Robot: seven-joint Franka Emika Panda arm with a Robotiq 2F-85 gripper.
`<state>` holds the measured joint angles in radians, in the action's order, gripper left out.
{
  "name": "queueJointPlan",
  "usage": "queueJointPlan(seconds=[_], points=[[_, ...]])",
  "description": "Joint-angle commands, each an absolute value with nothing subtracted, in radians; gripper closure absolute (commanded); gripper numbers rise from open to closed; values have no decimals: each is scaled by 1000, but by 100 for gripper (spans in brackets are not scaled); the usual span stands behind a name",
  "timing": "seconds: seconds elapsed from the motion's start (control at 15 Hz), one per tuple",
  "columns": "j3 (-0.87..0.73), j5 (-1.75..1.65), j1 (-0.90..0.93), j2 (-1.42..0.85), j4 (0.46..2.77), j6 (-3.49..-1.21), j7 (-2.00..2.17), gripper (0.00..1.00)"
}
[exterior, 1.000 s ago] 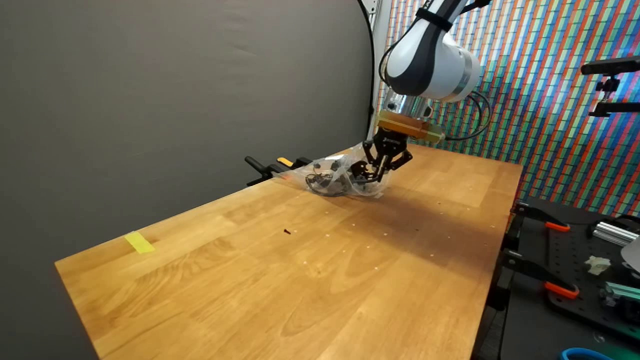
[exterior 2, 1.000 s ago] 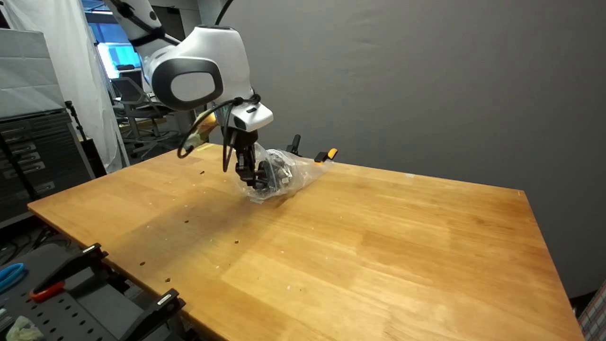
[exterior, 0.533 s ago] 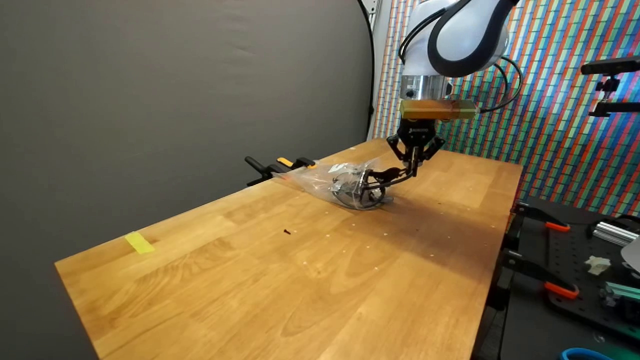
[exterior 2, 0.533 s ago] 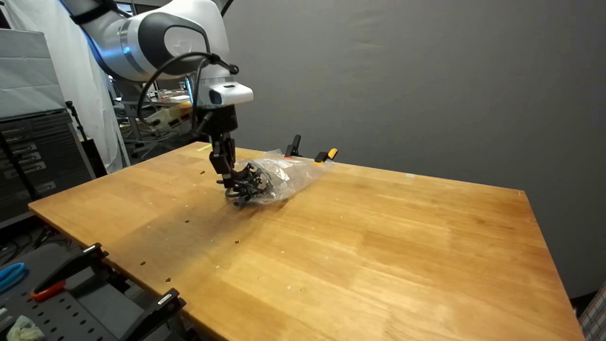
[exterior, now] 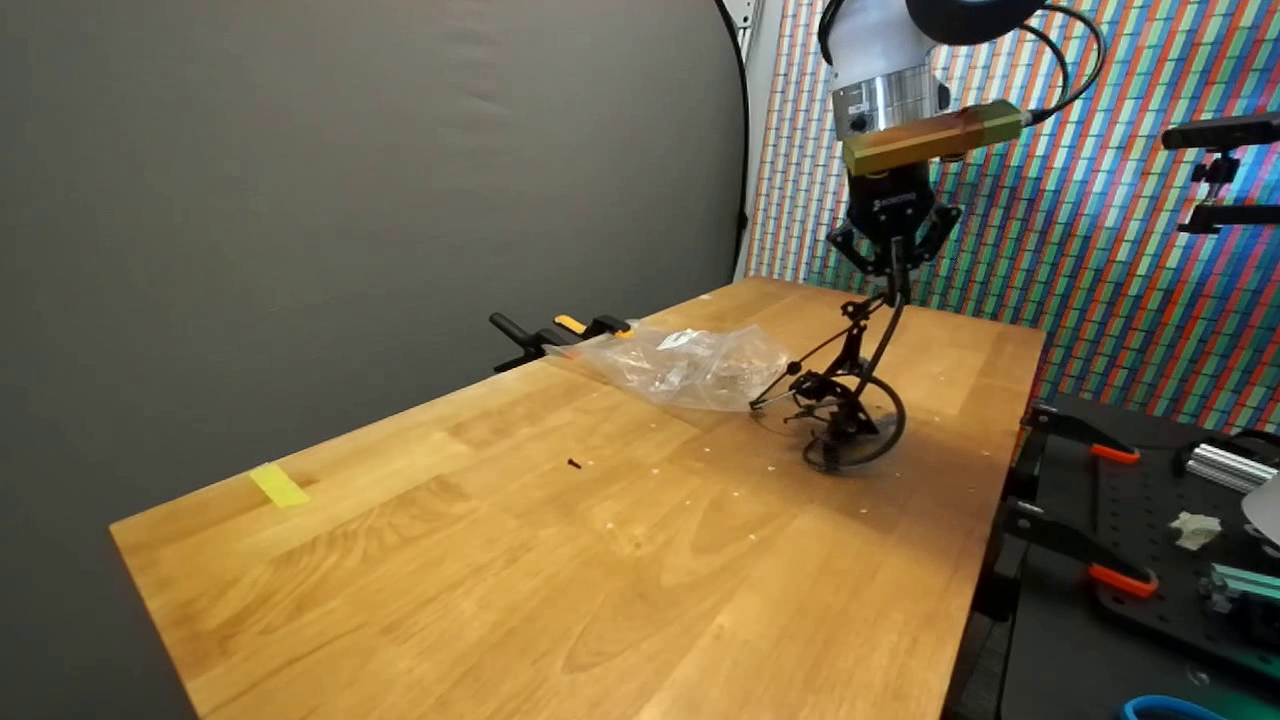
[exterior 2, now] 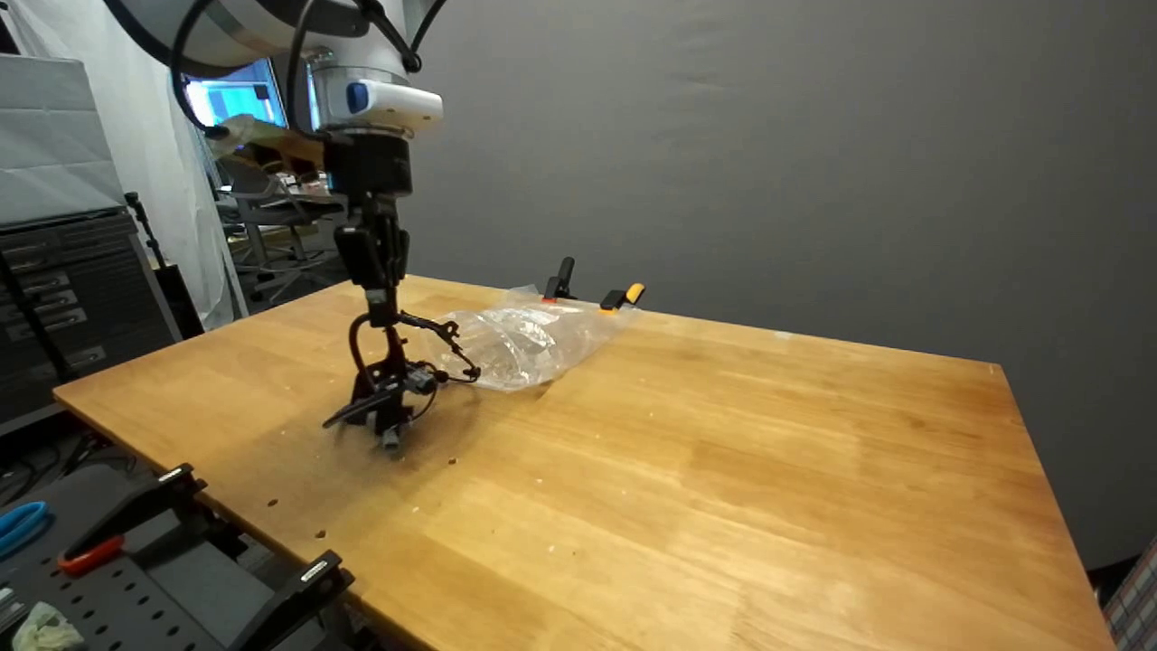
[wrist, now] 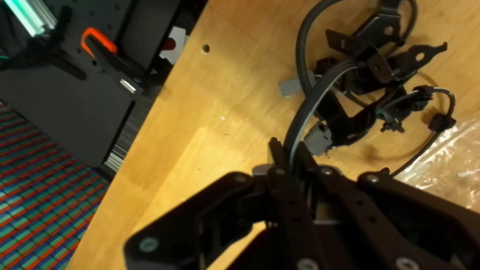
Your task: Remove the cables from the plastic bag and put them on the table
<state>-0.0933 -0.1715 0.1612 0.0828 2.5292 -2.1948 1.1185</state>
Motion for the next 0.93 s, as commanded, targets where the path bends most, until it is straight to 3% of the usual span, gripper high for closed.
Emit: queueJointPlan(seconds=[0.0, 0.87], points=[[-19, -135, 102, 184, 2539, -2131, 1089, 98], [147, 336, 197, 105, 2329, -2364, 594, 98]])
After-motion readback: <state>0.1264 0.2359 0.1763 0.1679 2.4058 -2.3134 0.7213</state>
